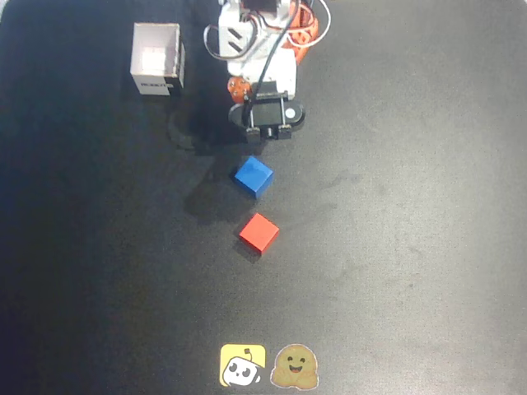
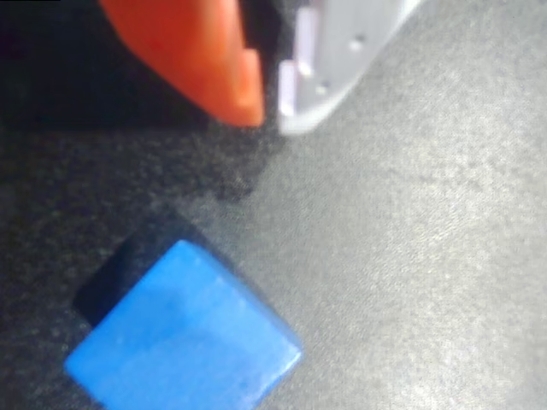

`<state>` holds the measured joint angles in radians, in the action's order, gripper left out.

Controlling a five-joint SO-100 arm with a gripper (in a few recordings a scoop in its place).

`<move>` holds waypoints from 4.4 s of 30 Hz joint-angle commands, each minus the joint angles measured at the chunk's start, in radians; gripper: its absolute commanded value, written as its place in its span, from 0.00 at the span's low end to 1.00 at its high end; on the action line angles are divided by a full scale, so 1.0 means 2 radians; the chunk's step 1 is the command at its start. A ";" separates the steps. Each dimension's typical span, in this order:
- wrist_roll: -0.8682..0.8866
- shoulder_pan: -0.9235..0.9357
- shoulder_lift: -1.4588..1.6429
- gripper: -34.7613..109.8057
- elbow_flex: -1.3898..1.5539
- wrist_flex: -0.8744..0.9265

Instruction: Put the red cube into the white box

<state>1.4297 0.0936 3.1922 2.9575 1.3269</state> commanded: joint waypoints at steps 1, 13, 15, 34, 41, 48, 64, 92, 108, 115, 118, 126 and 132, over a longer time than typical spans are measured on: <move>-0.001 -0.001 0.002 0.24 -0.002 0.001; -0.002 0.001 0.002 0.24 -0.002 0.001; -0.001 0.003 0.002 0.24 -0.002 0.001; -0.001 0.003 0.002 0.24 -0.002 0.001; -0.001 0.003 0.002 0.24 -0.002 0.001; -0.001 0.003 0.002 0.24 -0.002 0.001; 0.001 0.005 0.002 0.24 -0.002 -0.001; -0.202 0.034 -0.478 0.24 -0.398 -0.097; -0.283 -0.028 -0.663 0.24 -0.497 -0.153; -0.308 -0.031 -0.677 0.25 -0.509 -0.149; -0.324 -0.031 -0.680 0.26 -0.506 -0.149; -0.358 -0.029 -0.681 0.32 -0.502 -0.146; -0.375 -0.028 -0.693 0.35 -0.503 -0.150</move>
<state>0.6964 0.0399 1.8070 1.9804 1.0308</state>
